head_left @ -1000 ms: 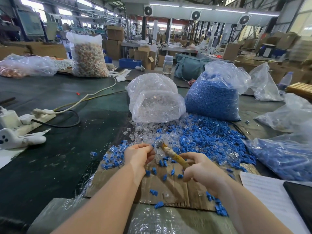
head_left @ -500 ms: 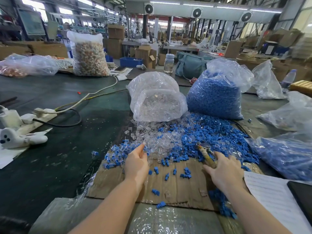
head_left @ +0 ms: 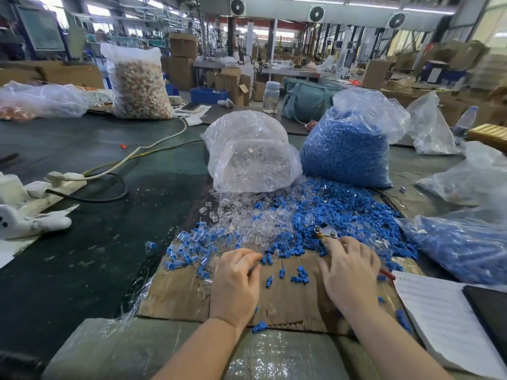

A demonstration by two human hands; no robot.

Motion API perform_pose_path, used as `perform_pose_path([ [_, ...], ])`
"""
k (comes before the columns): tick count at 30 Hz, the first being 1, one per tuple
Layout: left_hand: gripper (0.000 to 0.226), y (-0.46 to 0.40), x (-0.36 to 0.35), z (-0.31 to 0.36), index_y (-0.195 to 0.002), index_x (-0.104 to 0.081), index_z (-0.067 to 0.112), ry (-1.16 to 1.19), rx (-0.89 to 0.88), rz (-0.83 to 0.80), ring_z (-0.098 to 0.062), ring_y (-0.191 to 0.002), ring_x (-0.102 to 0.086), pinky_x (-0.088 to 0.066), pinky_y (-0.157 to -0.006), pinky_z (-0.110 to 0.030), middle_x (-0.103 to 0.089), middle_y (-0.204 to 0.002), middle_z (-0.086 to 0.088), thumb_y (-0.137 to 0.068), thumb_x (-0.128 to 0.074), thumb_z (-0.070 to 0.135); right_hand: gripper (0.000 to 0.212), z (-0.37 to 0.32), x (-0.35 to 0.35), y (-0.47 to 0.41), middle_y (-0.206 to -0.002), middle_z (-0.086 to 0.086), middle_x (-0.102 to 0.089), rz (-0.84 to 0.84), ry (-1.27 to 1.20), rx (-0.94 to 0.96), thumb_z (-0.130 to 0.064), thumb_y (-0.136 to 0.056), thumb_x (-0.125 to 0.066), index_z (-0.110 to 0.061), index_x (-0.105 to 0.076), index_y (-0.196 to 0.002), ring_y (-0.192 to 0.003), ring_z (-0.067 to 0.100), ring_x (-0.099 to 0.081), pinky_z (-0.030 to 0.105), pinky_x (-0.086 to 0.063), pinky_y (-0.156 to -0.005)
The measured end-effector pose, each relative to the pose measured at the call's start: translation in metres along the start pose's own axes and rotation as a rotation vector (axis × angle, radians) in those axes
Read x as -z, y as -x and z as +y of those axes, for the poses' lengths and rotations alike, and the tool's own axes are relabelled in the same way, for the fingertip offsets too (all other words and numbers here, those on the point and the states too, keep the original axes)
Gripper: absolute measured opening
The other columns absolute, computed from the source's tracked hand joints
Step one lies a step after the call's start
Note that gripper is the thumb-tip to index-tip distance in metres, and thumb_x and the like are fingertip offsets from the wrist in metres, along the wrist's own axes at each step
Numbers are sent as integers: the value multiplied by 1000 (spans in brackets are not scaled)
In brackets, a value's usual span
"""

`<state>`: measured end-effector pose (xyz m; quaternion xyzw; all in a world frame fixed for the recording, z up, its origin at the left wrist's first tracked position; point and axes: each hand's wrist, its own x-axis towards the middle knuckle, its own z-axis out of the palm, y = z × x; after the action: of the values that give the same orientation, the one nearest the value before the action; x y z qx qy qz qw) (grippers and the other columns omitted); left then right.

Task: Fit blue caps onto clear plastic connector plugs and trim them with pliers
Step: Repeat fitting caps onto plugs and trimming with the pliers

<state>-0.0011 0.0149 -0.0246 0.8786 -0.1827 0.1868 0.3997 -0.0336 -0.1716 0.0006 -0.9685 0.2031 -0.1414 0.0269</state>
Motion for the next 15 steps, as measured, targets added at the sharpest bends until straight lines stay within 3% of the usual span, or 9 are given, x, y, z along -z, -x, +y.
perform_pose_path([
  [3,13,2,1,-1,-95,-71,17,-7,-8,7,-4,-93,-43,-32,-90,-19,-58,-91,13,-83,-68,15,29,-15,-1,4,-128,-9,-48,-5,-116,104,-27,-96,-45,-32,-53,-123,-121,14,-39,35,-24,-104],
  [7,5,4,5,2,-80,-69,21,8,-86,-44,-4,-77,-44,-36,-82,-27,-53,-76,16,-80,-70,26,37,-24,-3,8,-115,-10,-50,-35,-108,158,-8,-86,-43,-30,-57,-112,-120,14,-37,35,-26,-93],
  [12,49,9,6,3,-80,-65,28,-49,-230,-247,-4,-75,-44,-21,-83,-22,-58,-75,15,-70,-46,72,36,-26,-3,11,-107,-12,-51,-23,-125,119,-11,-83,-46,-32,-59,-110,-111,11,-42,32,-26,-90],
  [15,49,11,5,4,-79,-66,27,-47,-298,-319,-2,-72,-43,-22,-83,-24,-61,-73,15,-67,-49,72,34,-26,-3,12,-108,-12,-52,-32,-133,112,-14,-84,-46,-32,-59,-110,-113,12,-42,33,-25,-89],
])
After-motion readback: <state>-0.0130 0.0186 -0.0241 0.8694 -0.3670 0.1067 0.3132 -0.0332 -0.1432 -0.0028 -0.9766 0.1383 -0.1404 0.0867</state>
